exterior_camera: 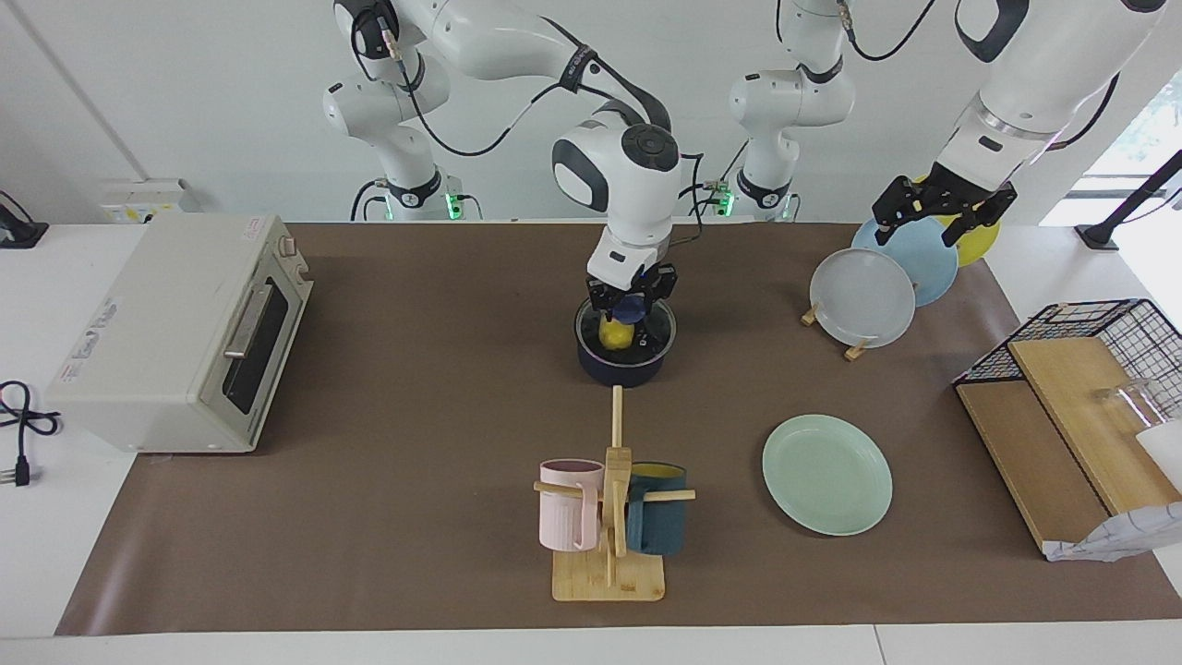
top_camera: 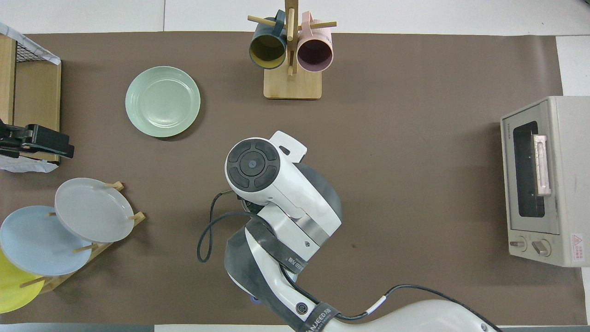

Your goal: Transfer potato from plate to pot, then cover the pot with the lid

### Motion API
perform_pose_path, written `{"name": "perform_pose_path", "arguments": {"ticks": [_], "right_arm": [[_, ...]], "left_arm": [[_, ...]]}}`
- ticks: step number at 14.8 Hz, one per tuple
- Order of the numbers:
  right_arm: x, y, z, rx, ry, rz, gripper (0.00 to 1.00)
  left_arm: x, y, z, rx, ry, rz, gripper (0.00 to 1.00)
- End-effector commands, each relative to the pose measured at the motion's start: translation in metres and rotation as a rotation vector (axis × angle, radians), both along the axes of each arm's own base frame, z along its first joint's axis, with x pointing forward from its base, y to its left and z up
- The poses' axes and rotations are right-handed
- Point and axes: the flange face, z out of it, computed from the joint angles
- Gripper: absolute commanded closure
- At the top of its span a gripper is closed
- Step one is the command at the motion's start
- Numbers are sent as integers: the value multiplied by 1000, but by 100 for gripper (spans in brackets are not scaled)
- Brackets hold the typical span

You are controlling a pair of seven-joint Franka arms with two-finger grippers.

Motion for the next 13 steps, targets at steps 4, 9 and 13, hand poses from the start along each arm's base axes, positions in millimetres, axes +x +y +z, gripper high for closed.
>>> {"name": "perform_pose_path", "arguments": {"ticks": [4, 9, 13], "right_arm": [[2, -3, -16, -24, 10, -15, 100], [2, -2, -19, -24, 12, -13, 100], [3, -2, -9, -15, 2, -18, 0]], "left_arm": [[-6, 2, 1, 17, -1, 4, 0], [-6, 2, 1, 17, -1, 5, 0], [-6, 2, 2, 17, -4, 4, 0]]}}
